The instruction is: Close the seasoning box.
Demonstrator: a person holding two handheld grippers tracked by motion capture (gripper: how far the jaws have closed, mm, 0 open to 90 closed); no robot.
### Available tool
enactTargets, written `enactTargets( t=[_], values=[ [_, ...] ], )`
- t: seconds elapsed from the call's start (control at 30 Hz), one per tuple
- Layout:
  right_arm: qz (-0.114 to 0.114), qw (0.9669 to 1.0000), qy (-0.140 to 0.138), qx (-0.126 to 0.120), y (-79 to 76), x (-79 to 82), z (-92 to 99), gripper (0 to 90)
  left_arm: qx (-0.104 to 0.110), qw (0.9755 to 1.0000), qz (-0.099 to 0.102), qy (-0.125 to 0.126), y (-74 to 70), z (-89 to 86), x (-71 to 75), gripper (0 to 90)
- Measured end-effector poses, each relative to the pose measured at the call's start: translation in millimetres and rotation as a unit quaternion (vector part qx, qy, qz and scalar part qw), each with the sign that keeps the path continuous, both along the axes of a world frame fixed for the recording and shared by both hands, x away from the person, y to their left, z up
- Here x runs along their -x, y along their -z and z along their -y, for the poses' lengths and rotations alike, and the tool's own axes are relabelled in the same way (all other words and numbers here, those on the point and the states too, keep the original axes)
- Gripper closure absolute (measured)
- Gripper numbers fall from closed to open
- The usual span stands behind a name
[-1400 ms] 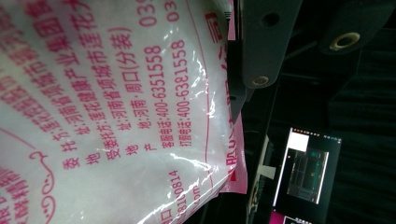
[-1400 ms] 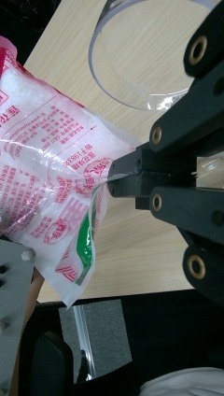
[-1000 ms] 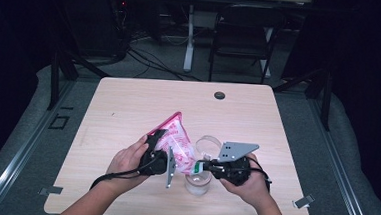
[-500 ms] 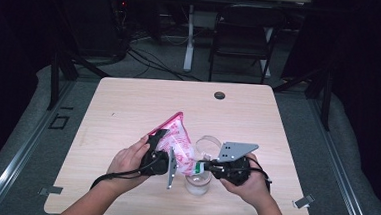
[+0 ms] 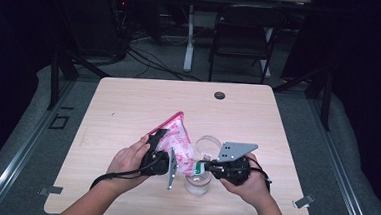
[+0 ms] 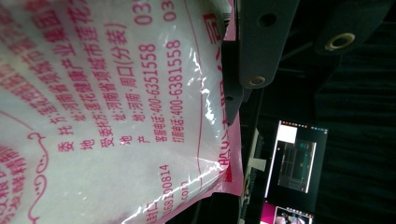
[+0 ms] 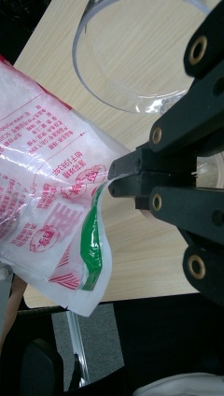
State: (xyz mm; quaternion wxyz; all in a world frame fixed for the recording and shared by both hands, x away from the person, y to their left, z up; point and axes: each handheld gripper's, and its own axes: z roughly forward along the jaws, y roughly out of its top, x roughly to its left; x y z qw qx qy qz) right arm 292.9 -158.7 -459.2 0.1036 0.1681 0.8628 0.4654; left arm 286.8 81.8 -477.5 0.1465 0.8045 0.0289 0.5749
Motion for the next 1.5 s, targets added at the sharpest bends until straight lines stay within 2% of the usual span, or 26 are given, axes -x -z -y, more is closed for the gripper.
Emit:
enactTargets(
  t=[0.53,1.5],
  values=[
    [-0.001,1.0000,-0.001,0.003,1.6,-0.7,0.4,90.0,-0.004,0.9999,0.009,0.003,-1.5,0.6,0.8,61.6],
    [0.001,0.9999,0.002,0.012,3.2,-0.9,2.4,90.0,-0.008,0.9999,0.009,0.001,-5.2,2.9,1.0,61.9]
  ],
)
